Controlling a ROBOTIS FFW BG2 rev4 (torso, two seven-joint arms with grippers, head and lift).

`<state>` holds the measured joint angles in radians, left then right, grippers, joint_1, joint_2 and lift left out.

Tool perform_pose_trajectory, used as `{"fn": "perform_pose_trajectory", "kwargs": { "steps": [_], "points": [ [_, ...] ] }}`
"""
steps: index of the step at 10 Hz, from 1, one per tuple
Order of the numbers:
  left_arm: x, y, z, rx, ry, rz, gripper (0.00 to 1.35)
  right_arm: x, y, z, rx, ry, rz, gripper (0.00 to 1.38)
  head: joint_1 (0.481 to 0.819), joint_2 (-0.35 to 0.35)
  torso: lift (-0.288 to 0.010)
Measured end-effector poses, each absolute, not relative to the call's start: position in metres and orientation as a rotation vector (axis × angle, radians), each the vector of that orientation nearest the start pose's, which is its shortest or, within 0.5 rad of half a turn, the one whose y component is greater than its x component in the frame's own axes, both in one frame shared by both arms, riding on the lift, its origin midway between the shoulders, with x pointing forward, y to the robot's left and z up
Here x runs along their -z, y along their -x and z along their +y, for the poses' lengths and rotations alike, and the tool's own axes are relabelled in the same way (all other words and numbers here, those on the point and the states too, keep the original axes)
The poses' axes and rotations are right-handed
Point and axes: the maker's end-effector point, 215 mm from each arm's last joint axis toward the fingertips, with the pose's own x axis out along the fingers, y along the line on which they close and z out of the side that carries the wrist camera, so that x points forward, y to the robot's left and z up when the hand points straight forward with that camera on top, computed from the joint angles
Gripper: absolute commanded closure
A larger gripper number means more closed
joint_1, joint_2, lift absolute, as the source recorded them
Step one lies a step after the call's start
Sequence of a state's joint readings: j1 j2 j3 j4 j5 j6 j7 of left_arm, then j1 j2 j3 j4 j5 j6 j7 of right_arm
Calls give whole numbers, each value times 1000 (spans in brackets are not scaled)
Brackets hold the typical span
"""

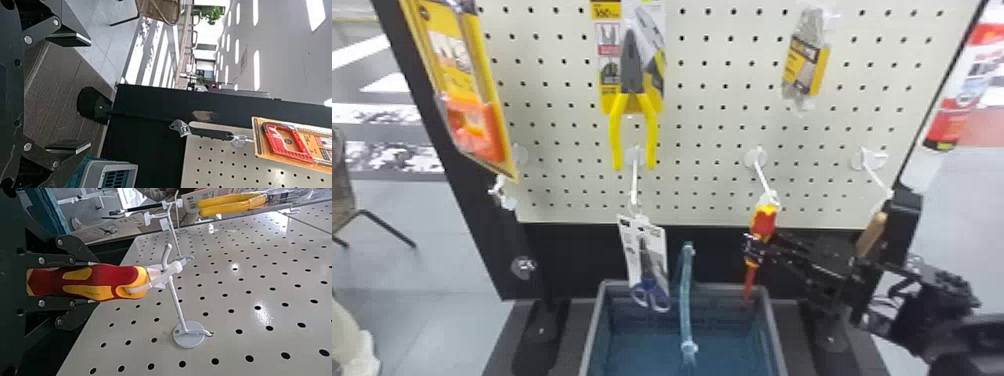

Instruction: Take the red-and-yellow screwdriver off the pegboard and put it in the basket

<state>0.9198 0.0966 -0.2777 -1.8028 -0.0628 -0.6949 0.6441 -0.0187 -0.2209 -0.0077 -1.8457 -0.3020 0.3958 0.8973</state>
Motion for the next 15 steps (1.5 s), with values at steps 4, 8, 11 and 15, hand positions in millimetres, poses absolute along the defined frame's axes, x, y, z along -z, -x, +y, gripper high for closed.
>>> {"fn": "perform_pose_trajectory", "kwargs": {
  "steps": [4, 8, 11, 15],
  "points": [
    [412, -229, 224, -360, 111, 35, 364, 259, -504, -101, -977, -94, 53, 1181, 549, 0, -100],
    [412, -228, 224, -359, 111, 37, 364, 254, -493, -102, -970, -91, 50, 1181, 549, 0, -100],
    [412, -228, 224, -359, 111, 38, 364, 242, -481, -106, -954, -94, 33, 1181, 549, 0, -100],
    [412, -228, 223, -358, 112, 38, 364, 233, -465, -109, -921, -146, 9, 1181, 549, 0, -100]
  ]
}}
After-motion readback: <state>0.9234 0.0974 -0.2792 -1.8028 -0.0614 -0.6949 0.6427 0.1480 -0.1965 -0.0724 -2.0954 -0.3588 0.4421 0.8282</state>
